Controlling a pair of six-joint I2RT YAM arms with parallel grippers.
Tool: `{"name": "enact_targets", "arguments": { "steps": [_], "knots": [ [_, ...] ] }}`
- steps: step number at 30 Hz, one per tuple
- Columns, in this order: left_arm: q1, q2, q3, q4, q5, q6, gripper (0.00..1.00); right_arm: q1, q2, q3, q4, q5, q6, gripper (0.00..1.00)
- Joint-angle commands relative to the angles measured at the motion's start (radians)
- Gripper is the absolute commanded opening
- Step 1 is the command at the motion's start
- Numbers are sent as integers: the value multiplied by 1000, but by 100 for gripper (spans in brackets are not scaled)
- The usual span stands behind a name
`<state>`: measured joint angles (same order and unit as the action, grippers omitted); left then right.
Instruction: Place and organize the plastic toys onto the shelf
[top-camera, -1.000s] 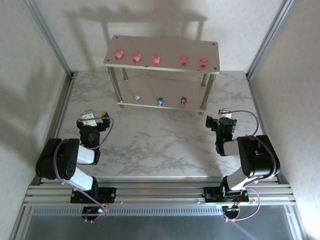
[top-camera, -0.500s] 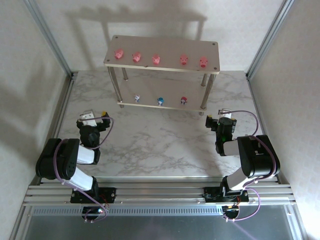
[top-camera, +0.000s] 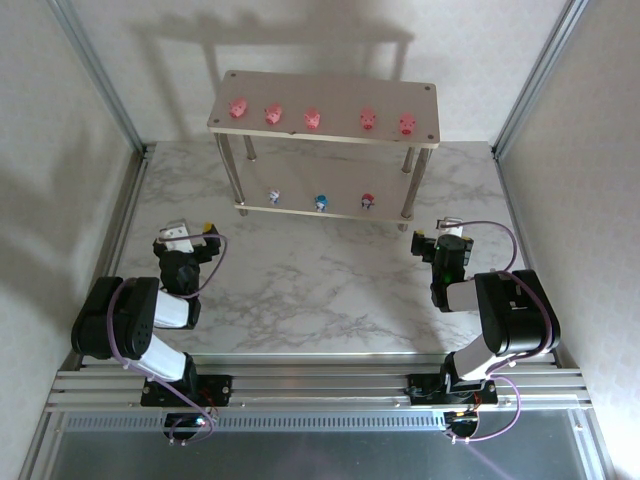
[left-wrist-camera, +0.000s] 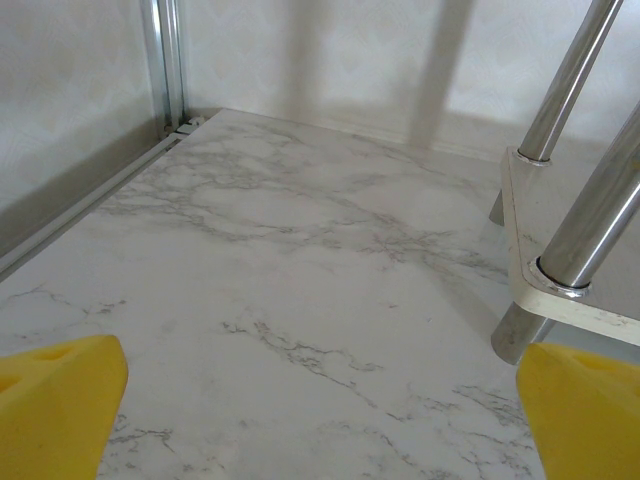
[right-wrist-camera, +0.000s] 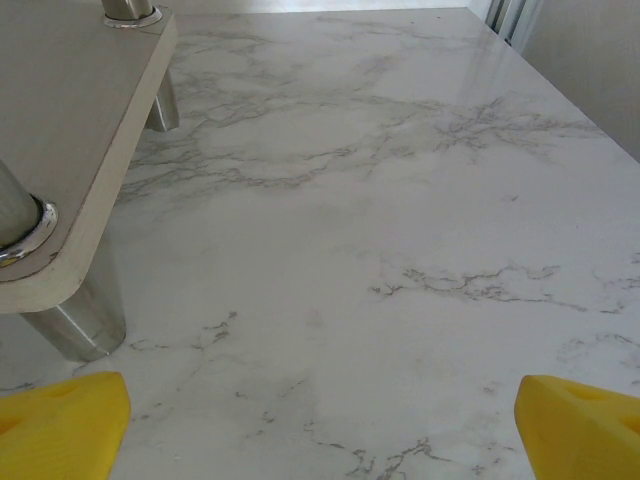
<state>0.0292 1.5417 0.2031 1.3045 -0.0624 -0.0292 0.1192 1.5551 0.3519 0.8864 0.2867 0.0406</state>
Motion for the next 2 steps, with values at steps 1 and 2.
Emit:
{"name": "enact_targets", "arguments": {
  "steps": [1,2],
  "knots": [
    [6,-1,15,9,11,-8,100,-5,-5,17,15,15,3,99],
    [6,0,15,10,12,-8,100,-5,-5,17,14,14,2,99]
  ]
}}
